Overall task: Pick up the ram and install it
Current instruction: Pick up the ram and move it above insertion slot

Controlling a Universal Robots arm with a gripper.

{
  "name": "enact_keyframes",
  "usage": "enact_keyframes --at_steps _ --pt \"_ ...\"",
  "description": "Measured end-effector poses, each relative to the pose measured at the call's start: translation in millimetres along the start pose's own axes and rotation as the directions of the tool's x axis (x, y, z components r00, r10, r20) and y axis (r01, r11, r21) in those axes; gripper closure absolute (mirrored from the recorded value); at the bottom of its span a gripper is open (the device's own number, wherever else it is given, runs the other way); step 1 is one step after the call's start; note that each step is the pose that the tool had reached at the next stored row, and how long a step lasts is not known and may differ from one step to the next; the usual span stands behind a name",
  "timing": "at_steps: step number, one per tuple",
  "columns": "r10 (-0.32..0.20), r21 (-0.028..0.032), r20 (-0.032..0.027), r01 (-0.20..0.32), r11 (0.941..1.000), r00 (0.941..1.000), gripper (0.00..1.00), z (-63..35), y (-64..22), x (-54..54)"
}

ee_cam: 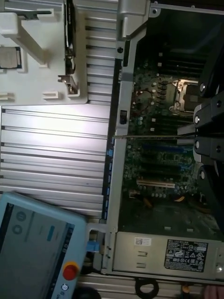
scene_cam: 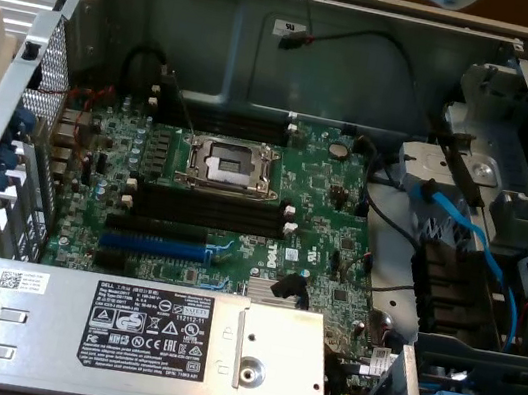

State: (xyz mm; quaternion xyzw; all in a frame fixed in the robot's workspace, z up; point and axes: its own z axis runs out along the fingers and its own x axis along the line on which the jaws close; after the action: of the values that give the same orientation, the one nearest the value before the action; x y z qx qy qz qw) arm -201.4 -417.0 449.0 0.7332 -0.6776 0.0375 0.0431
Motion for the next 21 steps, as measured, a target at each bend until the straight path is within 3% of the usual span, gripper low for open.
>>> enact_keyframes --at_steps 15,18,21 --pt "0.000 -0.0010 0.0000 0.000 1.0000 1.0000 0.88 0.0 -67.3 5.7" --pt "0.000 -0.0011 -0.0001 0.000 1.0000 1.0000 0.88 0.7 -76.3 3.7" --pt "0.011 -0.0021 0.0004 -0.011 0.9999 0.9999 0.88 2.3 -79.3 3.1"
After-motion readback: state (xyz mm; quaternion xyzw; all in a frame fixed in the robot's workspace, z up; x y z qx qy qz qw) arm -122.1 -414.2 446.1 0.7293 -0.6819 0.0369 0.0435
